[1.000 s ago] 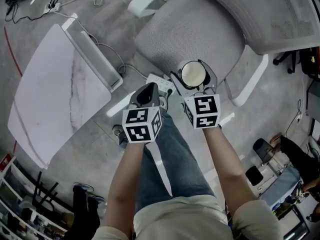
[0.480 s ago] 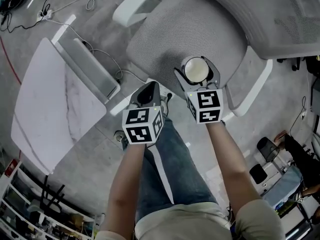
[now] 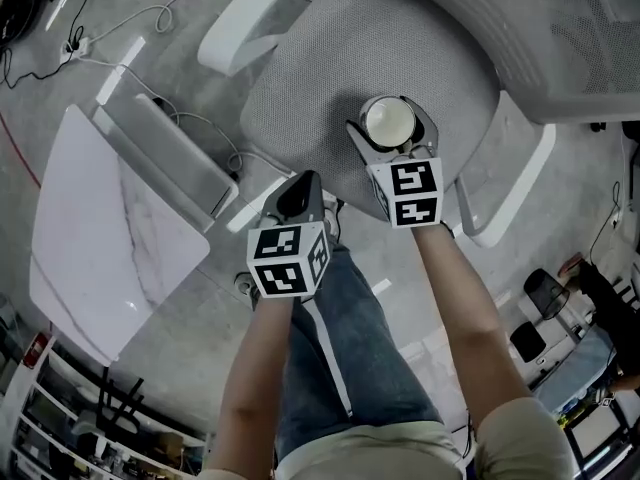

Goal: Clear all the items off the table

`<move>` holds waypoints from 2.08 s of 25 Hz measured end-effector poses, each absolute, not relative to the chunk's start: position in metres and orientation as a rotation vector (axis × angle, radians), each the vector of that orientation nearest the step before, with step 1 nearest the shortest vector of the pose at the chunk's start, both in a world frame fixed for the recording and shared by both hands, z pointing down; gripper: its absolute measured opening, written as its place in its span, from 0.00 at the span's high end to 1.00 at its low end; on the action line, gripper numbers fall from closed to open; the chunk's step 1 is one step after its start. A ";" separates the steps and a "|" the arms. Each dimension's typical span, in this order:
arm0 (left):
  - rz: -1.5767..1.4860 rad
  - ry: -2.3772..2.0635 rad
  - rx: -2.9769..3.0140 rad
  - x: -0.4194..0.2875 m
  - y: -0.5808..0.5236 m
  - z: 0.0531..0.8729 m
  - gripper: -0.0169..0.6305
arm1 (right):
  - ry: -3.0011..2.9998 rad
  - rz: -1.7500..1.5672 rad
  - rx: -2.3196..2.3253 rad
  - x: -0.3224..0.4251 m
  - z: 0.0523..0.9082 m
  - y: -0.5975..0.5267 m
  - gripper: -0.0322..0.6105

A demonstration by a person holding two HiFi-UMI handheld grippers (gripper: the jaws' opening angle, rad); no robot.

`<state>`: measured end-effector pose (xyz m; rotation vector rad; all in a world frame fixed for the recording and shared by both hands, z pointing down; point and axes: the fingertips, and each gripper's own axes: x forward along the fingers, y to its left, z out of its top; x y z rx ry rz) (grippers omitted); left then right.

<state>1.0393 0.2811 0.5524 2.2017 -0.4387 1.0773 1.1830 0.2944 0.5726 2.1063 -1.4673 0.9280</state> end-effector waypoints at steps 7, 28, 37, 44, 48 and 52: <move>1.084 -0.427 2.196 1.045 0.279 0.562 0.96 | -1.468 0.923 2.088 1.195 0.594 0.279 0.32; 1.084 -0.454 2.193 1.037 0.273 0.557 0.96 | -1.504 0.954 2.115 1.199 0.596 0.267 0.28; 1.067 -0.450 2.216 1.038 0.271 0.543 0.96 | -1.455 0.949 2.178 1.200 0.578 0.279 0.25; 1.060 -0.439 2.230 1.035 0.273 0.530 0.96 | -1.444 0.947 2.204 1.193 0.559 0.289 0.25; 1.056 -0.435 2.236 1.029 0.275 0.524 0.96 | -1.440 0.940 2.237 1.185 0.545 0.294 0.25; 1.046 -0.441 2.244 1.021 0.273 0.517 0.96 | -1.444 0.944 2.272 1.174 0.528 0.298 0.25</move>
